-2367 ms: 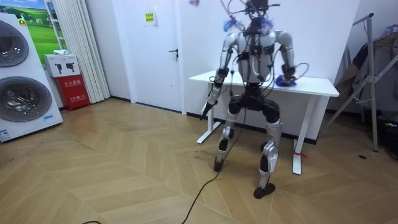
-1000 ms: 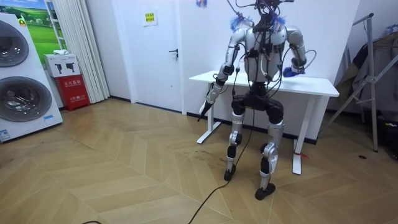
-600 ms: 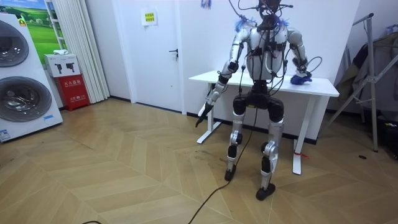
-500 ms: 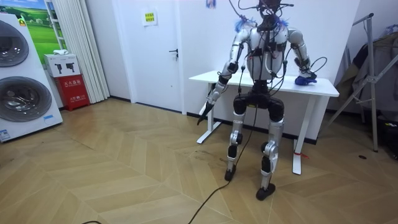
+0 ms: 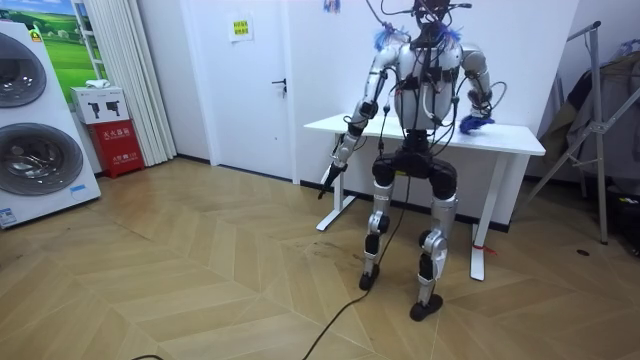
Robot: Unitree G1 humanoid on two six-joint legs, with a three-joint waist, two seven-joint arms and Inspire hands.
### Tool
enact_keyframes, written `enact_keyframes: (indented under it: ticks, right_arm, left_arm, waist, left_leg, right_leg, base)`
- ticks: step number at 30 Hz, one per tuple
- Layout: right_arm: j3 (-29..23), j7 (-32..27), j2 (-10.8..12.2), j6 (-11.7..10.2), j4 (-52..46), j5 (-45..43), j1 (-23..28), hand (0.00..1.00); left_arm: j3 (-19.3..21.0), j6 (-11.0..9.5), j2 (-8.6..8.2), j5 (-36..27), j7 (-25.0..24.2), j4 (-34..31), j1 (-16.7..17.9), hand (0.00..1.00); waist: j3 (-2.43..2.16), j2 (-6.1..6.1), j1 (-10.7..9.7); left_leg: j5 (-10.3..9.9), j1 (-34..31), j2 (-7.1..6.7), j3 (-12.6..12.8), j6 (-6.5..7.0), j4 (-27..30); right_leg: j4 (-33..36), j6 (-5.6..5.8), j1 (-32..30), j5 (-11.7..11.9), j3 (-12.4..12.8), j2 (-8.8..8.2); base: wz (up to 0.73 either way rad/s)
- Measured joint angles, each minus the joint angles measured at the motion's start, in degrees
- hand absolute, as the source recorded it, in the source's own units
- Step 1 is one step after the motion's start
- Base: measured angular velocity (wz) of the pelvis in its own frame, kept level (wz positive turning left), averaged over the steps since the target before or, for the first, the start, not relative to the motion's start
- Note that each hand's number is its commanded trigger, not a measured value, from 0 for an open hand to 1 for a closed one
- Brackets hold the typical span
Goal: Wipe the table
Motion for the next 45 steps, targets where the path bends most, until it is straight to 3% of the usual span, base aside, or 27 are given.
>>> enact_keyframes:
  ticks: [3,7,10,12,15,18,20,23,25,27,29,33,34,35,36,38,42,45]
  right_arm:
    - [0.00,-1.37,-0.07,-0.40,1.89,1.74,-0.31,1.00]
    - [-1.24,-3.55,-1.42,-1.89,2.02,3.94,2.18,1.00]
    - [-5.72,-5.59,-1.42,-3.28,2.04,5.04,6.84,1.00]
    - [-8.63,-6.19,-1.38,-4.20,1.90,5.00,10.15,1.00]
    - [-11.68,-5.87,-1.41,-3.76,0.64,4.85,13.32,1.00]
    - [-11.50,-4.70,-1.40,-3.41,0.44,4.75,13.58,1.00]
    - [-10.92,-3.13,-1.38,-1.56,-1.18,4.18,13.57,1.00]
    - [-6.62,-2.57,-1.29,1.28,-1.64,4.10,12.77,1.00]
    - [-4.04,-1.68,-0.61,1.72,-2.73,2.47,12.18,1.00]
    - [-1.31,-1.00,1.92,3.52,-3.34,-1.20,8.95,1.00]
    - [1.61,-0.18,4.12,3.39,-3.42,-2.36,5.67,1.00]
    - [5.31,0.65,5.25,1.82,-5.55,-2.37,2.44,1.00]
    - [5.32,0.88,5.31,1.42,-5.82,-2.37,2.51,0.71]
    - [5.32,1.39,5.30,1.01,-5.86,-2.60,2.58,0.59]
    - [5.32,1.99,5.29,1.06,-5.48,-3.38,2.89,0.00]
    - [5.04,2.18,5.26,0.81,-4.99,-2.75,3.11,0.00]
    - [3.27,2.36,4.87,0.05,-4.77,-1.71,5.41,0.00]
    - [1.54,2.21,4.19,-0.43,-5.83,-1.86,9.11,0.00]
  left_arm:
    - [-0.10,0.01,0.56,-0.12,-0.04,0.52,-0.16,0.00]
    - [-0.12,0.91,0.67,-2.59,-0.06,0.50,0.98,0.00]
    - [-0.09,0.81,0.67,-2.56,-0.03,0.50,-0.53,0.00]
    - [-0.10,0.49,0.66,-2.54,0.22,0.25,-1.78,0.00]
    - [-0.11,-0.17,0.57,-2.64,1.00,-2.12,-2.17,0.00]
    - [-0.66,-0.55,0.54,-2.98,1.54,-3.10,-2.22,0.00]
    - [-1.54,-0.45,0.13,-2.66,1.62,-3.27,-2.12,0.00]
    - [-2.48,-0.45,-0.06,-2.67,1.48,-3.12,-1.76,0.00]
    - [-2.45,-0.45,-0.12,-2.46,1.40,-2.35,-1.55,0.00]
    - [-2.44,-0.17,-0.43,-2.10,1.12,-1.03,-1.53,0.00]
    - [-2.47,-0.11,-0.40,-2.81,1.03,-1.06,-0.93,0.00]
    - [-3.67,0.20,-0.34,-4.57,0.52,-1.03,-0.42,0.00]
    - [-3.67,0.42,-0.34,-4.67,0.48,-1.02,-0.07,0.00]
    - [-3.66,0.78,-0.35,-4.81,0.38,-0.94,0.22,0.00]
    - [-3.56,0.97,-0.30,-4.69,0.38,-0.95,0.47,0.00]
    - [-3.56,1.19,-0.27,-5.00,0.38,-0.97,1.02,0.00]
    - [-3.36,1.23,-0.26,-4.81,0.26,-1.42,1.21,0.00]
    - [-3.36,-0.02,-0.25,-4.84,0.24,-3.36,1.14,0.00]
  waist:
    - [0.11,0.10,1.68]
    - [-0.02,-0.08,-0.27]
    - [-0.16,-0.55,-2.27]
    - [-0.30,-0.81,-4.74]
    - [-0.44,-0.96,-6.03]
    - [-0.46,-0.74,-6.61]
    - [-0.77,-0.25,-5.68]
    - [-0.72,-0.20,-3.78]
    - [-0.64,-0.30,-2.59]
    - [-0.54,-0.39,-0.74]
    - [-0.24,-0.63,0.59]
    - [0.02,-0.98,3.50]
    - [0.02,-1.00,3.60]
    - [0.08,-1.08,3.93]
    - [0.06,-1.12,3.93]
    - [0.04,-1.16,3.47]
    - [0.05,-1.10,0.61]
    - [-0.06,-1.38,-0.22]
  left_leg:
    - [0.84,-1.31,-0.05,-0.46,-0.06,-0.51]
    - [0.99,-1.41,-0.31,-1.50,-0.19,-0.92]
    - [1.15,-0.28,-0.83,-2.35,-0.14,-1.58]
    - [1.13,0.30,-1.10,-3.01,-0.12,-1.49]
    - [1.07,1.84,-1.22,-3.11,-0.06,-1.48]
    - [1.07,2.67,-1.15,-2.62,-0.08,-1.67]
    - [1.07,3.78,-0.85,-1.28,-0.09,-2.03]
    - [1.10,5.57,-0.63,-0.18,-0.09,-2.79]
    - [1.11,6.42,-0.51,0.33,-0.10,-3.21]
    - [1.10,6.45,-0.24,1.11,-0.11,-3.45]
    - [1.10,6.37,-0.04,1.43,-0.15,-3.55]
    - [1.11,5.56,-0.50,-0.03,-0.15,-3.61]
    - [1.11,5.55,-0.65,-0.46,-0.15,-3.64]
    - [1.10,5.51,-0.92,-1.14,-0.14,-3.75]
    - [1.10,5.57,-0.99,-1.68,-0.14,-3.90]
    - [1.10,5.66,-1.00,-1.94,-0.14,-4.03]
    - [1.05,7.20,-1.11,-1.79,-0.05,-4.06]
    - [0.86,7.97,-1.11,-1.04,-0.02,-4.22]
  right_leg:
    - [-0.08,-0.16,-1.28,0.19,-0.22,0.06]
    - [-0.66,-0.11,-0.57,0.16,-1.52,0.14]
    - [-1.13,0.18,1.01,-0.03,-2.30,-0.06]
    - [-1.23,0.35,2.65,-0.13,-2.91,-0.12]
    - [-1.35,0.49,4.23,-0.22,-2.99,-0.12]
    - [-1.84,0.59,4.75,-0.30,-2.38,-0.06]
    - [-1.70,0.60,5.12,-0.34,-0.67,-0.05]
    - [-1.68,0.57,6.00,-0.32,0.56,-0.02]
    - [-1.77,0.57,6.02,-0.32,1.26,0.05]
    - [-1.28,0.45,5.68,-0.39,1.70,-0.04]
    - [-0.88,0.22,4.79,-0.54,1.97,-0.02]
    - [-1.36,0.36,4.94,-0.67,0.36,-0.12]
    - [-1.54,0.44,5.26,-0.73,-0.12,-0.15]
    - [-2.02,0.54,5.72,-0.78,-0.71,-0.17]
    - [-1.98,0.56,5.99,-0.79,-1.26,-0.20]
    - [-1.94,0.56,6.19,-0.79,-1.51,-0.21]
    - [-2.05,0.69,8.50,-0.87,-1.39,-0.19]
    - [-2.05,1.09,8.93,-1.13,-1.28,-0.39]
  base:
    - [0.10]
    - [0.16]
    - [0.18]
    - [0.22]
    - [0.13]
    - [-0.13]
    - [-0.32]
    - [-0.23]
    - [-0.17]
    - [-0.18]
    - [-0.09]
    - [0.19]
    - [0.36]
    - [0.34]
    - [0.27]
    - [0.15]
    - [0.17]
    - [-0.09]
